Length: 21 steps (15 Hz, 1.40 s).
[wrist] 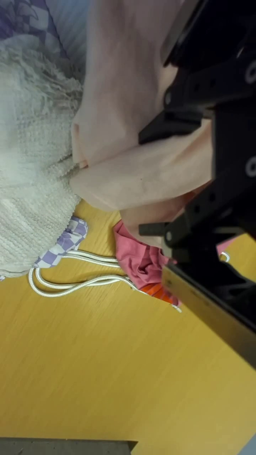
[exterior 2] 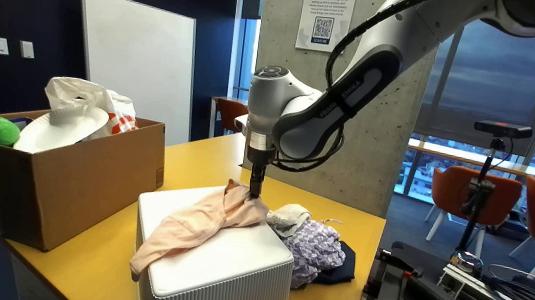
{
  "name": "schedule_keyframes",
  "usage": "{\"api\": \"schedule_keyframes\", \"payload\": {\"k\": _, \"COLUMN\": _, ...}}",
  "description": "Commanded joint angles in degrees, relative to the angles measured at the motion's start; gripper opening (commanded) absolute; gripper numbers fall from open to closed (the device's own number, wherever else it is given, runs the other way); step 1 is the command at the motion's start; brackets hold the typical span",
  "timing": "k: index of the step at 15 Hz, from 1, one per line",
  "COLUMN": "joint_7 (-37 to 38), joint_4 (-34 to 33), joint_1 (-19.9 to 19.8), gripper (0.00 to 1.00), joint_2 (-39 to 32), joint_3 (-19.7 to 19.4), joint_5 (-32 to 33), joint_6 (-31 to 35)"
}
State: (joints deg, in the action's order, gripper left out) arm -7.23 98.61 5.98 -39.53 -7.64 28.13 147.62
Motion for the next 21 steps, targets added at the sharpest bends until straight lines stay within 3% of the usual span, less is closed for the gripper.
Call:
{"api": "schedule_keyframes", "payload": {"k": 1, "joint_7": 2.04, "joint_4": 0.46, "joint_1": 1.33, "gripper": 0.28, "joint_2": 0.34, "joint_3": -1.50, "joint_5": 1.96, "joint_6": 1.49}}
{"api": "schedule_keyframes", "payload": {"k": 5, "joint_7": 2.28, "joint_4": 0.82, "joint_1": 1.32, "gripper": 0.00, "joint_2": 0.61, "joint_3": -1.44, "joint_5": 1.78, "joint_6": 1.70}}
{"api": "schedule_keyframes", "payload": {"k": 10, "joint_7": 4.50, "joint_4": 1.82, "joint_1": 1.13, "gripper": 0.00, "joint_2": 2.88, "joint_3": -0.36, "joint_5": -0.61, "joint_6": 0.30}}
{"api": "schedule_keyframes", "payload": {"k": 14, "joint_7": 7.38, "joint_4": 4.76, "joint_1": 1.80, "gripper": 0.00, "joint_2": 8.88, "joint_3": 2.38, "joint_5": -4.40, "joint_6": -2.37}}
{"api": "schedule_keyframes", "payload": {"k": 18, "joint_7": 4.22, "joint_4": 7.73, "joint_1": 1.21, "gripper": 0.00, "joint_2": 16.51, "joint_3": 9.23, "joint_5": -12.32, "joint_6": -8.47}}
{"api": "schedule_keyframes", "payload": {"k": 21, "joint_7": 1.64, "joint_4": 5.80, "joint_1": 1.37, "gripper": 0.00, "joint_2": 19.20, "joint_3": 14.33, "joint_5": -19.89, "joint_6": -17.43}}
